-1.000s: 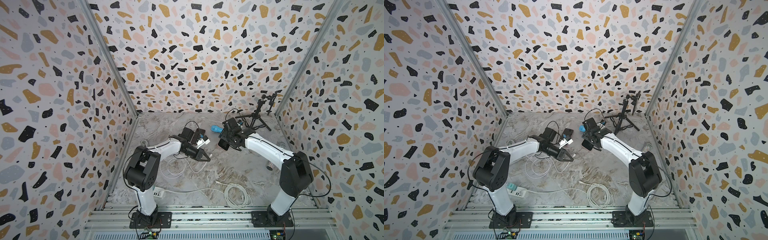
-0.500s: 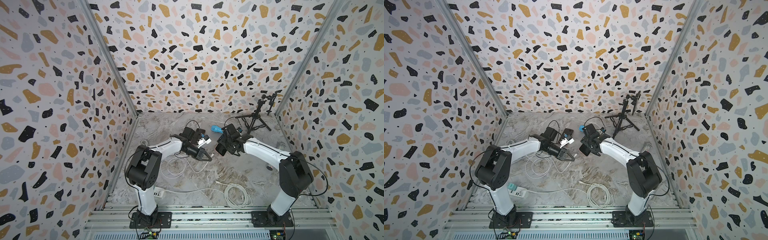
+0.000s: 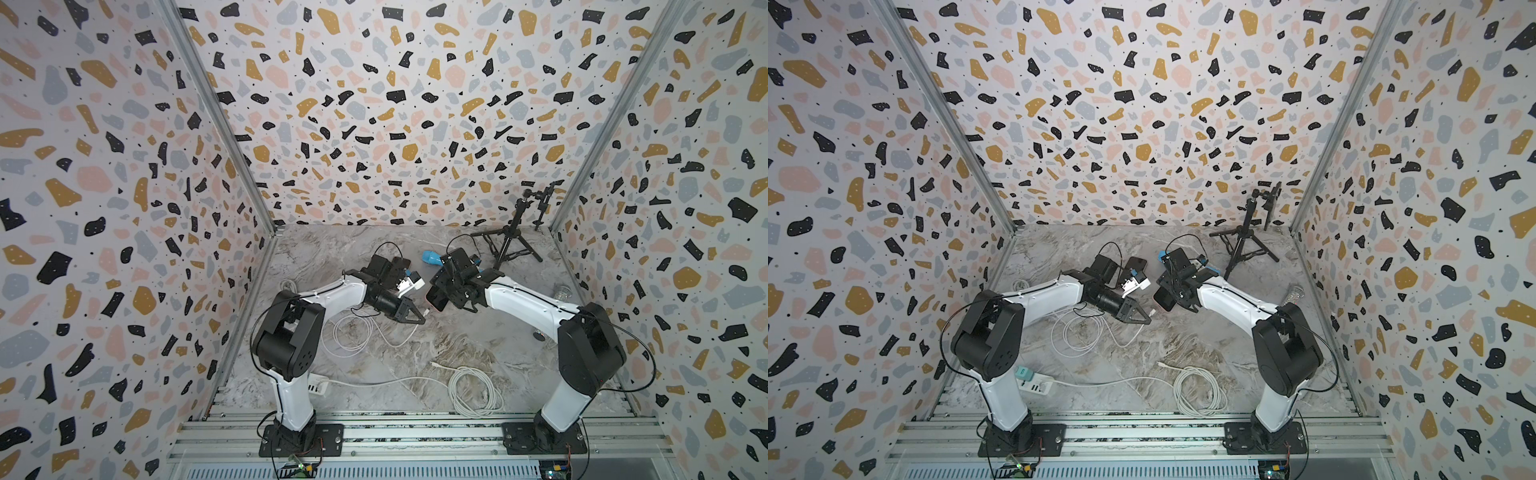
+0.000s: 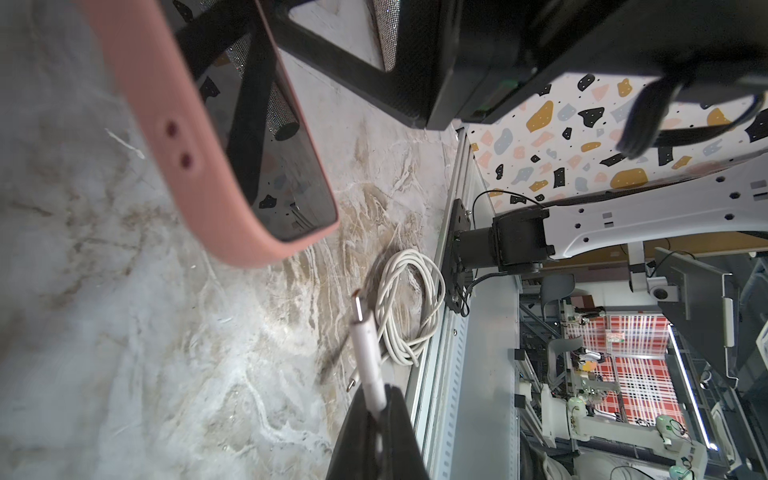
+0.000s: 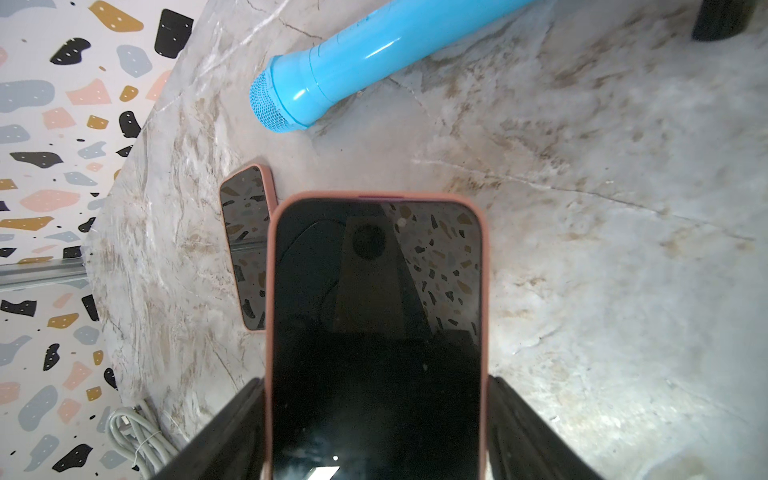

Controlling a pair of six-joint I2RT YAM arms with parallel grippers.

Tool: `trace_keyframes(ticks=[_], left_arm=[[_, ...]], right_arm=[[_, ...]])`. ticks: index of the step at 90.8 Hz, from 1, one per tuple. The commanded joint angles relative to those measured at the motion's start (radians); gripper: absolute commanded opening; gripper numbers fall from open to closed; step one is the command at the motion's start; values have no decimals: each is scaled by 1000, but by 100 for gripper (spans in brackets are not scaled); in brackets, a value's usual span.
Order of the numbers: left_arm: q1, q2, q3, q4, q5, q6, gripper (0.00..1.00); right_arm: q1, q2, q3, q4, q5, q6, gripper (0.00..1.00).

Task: Plug the charging cable into the phone
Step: Insert the charging cable into the phone.

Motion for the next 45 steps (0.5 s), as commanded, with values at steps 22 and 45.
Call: trace_keyframes(ticks=[22, 45], left_arm=[[-4, 23, 22, 18, -48, -21, 0], [-3, 22, 29, 20, -40, -30, 0]], right_arm=[[26, -81, 15, 40, -9, 21, 71], [35, -74, 13, 49, -15, 18, 69]])
